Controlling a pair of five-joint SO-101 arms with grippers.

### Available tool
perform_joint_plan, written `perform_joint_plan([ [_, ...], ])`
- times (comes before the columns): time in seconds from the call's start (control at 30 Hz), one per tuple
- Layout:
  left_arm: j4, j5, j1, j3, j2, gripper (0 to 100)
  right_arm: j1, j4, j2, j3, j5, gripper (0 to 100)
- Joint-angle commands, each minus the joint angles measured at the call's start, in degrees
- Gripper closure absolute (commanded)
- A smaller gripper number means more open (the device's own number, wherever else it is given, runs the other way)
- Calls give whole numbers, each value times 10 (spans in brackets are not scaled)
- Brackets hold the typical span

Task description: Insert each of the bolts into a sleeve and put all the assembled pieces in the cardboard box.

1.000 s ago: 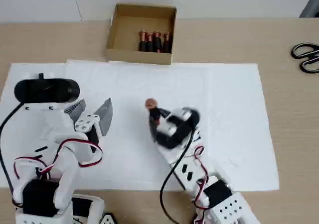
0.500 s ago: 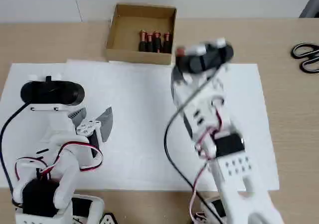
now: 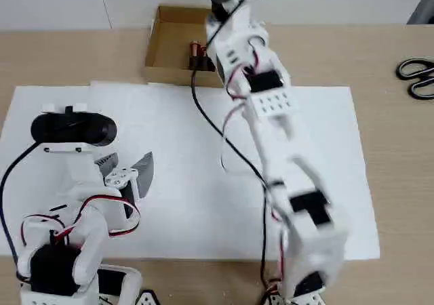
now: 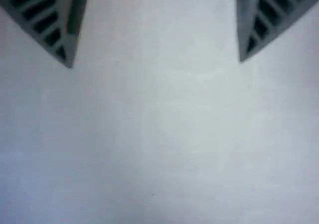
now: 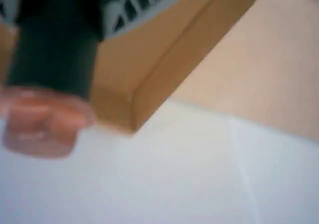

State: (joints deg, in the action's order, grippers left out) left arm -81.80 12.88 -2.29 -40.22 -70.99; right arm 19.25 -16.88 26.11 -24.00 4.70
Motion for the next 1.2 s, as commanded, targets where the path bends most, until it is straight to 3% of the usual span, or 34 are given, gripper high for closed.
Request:
perform_joint_plan([
  [0.0,-3,-4,4,22,-3,797,-10,64,140,-193,-10,995],
  [0.23,1,-5,4,-7,-3,797,-11,61,378,-428,-10,995],
  [0.47,1,-5,4,-8,-3,797,-15,61,526,-563,-10,990],
  [0.57,1,-5,4,-9,-3,797,-22,28,547,-587,-9,966],
  [0.8,1,-5,4,-9,-3,797,-29,-24,555,-593,-7,768],
  [1.03,0,-4,4,0,-3,797,-35,-24,550,-615,-10,764],
  [1.17,-1,-4,5,51,-3,797,-42,-89,550,-702,-10,764],
])
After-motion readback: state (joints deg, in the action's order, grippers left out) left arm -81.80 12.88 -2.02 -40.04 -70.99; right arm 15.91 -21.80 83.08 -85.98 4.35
